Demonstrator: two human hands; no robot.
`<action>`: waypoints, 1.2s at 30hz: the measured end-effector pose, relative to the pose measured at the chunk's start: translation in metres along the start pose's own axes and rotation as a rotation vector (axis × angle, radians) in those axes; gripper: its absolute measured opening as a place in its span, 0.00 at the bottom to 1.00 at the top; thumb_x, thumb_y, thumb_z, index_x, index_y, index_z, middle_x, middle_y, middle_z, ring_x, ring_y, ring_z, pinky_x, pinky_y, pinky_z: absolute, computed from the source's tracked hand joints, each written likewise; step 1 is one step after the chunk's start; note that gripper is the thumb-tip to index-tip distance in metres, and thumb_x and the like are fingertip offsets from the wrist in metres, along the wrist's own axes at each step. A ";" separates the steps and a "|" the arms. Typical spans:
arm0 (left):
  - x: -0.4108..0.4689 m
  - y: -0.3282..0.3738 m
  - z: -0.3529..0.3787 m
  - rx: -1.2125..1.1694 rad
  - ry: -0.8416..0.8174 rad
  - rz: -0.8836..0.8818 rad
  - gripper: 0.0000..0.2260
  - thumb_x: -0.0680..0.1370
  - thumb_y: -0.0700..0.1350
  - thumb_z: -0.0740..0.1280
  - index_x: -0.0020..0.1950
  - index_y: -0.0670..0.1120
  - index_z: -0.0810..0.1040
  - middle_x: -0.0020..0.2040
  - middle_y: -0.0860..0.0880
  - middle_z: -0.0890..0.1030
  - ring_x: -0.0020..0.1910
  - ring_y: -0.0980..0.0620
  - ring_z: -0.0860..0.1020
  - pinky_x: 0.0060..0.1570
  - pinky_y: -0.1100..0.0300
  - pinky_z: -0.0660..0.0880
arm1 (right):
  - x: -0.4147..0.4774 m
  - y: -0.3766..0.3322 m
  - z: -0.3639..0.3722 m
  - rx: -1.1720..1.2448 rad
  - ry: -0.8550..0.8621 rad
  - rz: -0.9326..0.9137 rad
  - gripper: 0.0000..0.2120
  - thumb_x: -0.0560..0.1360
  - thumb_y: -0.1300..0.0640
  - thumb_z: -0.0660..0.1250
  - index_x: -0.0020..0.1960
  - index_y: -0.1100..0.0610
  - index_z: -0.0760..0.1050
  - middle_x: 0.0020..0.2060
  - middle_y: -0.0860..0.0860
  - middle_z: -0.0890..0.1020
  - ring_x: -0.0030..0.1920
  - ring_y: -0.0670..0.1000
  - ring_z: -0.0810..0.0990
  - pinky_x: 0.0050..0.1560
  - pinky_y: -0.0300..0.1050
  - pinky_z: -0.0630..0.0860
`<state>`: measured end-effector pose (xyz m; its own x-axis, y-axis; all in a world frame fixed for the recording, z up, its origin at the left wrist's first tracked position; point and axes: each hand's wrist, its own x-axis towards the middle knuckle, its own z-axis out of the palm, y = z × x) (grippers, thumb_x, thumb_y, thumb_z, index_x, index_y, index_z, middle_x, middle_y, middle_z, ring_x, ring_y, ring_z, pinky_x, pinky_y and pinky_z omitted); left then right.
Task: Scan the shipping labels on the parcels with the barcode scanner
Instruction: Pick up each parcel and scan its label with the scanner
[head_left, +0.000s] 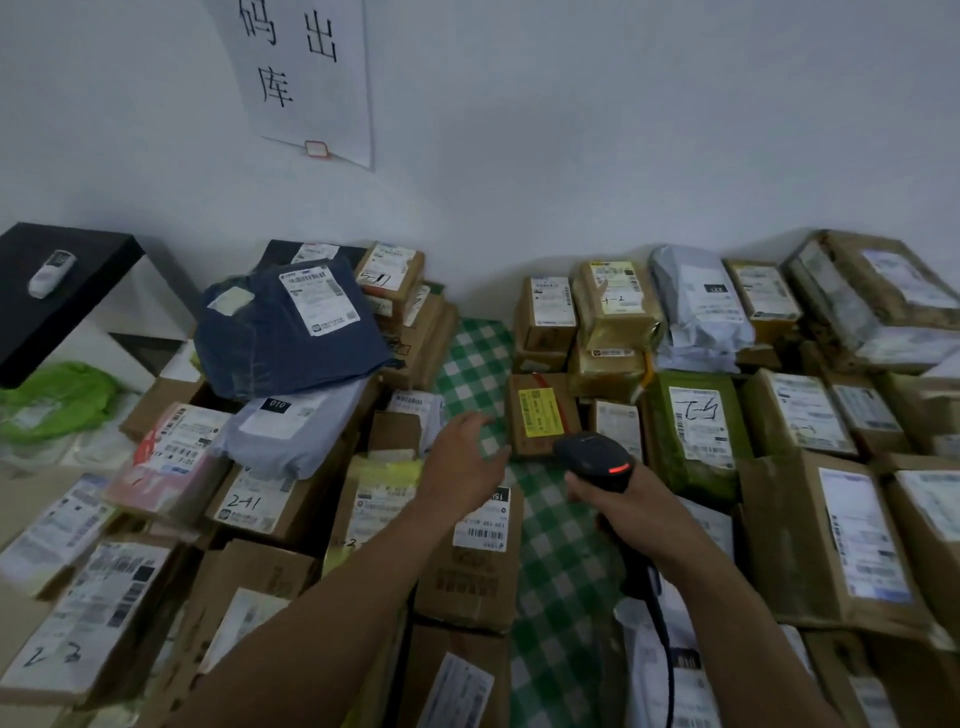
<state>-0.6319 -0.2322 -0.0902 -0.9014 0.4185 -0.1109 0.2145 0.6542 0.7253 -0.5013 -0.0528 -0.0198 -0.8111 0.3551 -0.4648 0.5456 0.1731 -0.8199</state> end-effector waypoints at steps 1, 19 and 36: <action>0.011 0.009 0.009 -0.038 -0.047 -0.021 0.21 0.80 0.53 0.71 0.71 0.48 0.75 0.68 0.52 0.76 0.67 0.53 0.74 0.63 0.61 0.69 | 0.007 0.004 -0.006 0.012 0.011 0.020 0.15 0.78 0.49 0.74 0.63 0.46 0.78 0.47 0.47 0.88 0.41 0.46 0.85 0.40 0.40 0.80; 0.128 -0.027 0.126 -0.733 -0.310 -0.586 0.24 0.80 0.43 0.71 0.75 0.48 0.71 0.69 0.45 0.79 0.64 0.48 0.80 0.66 0.47 0.78 | 0.078 0.045 -0.033 0.036 -0.001 0.190 0.11 0.78 0.48 0.74 0.60 0.43 0.79 0.47 0.48 0.87 0.39 0.47 0.83 0.45 0.45 0.80; 0.058 0.005 0.051 -0.715 -0.032 -0.327 0.32 0.83 0.43 0.68 0.83 0.57 0.59 0.75 0.52 0.72 0.72 0.53 0.72 0.72 0.49 0.71 | 0.051 0.033 -0.020 0.063 0.073 0.114 0.21 0.75 0.44 0.76 0.66 0.43 0.76 0.51 0.47 0.86 0.47 0.49 0.85 0.49 0.47 0.80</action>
<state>-0.6640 -0.1725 -0.1284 -0.8637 0.2996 -0.4053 -0.3632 0.1876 0.9126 -0.5204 -0.0111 -0.0639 -0.7258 0.4350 -0.5328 0.6175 0.0707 -0.7834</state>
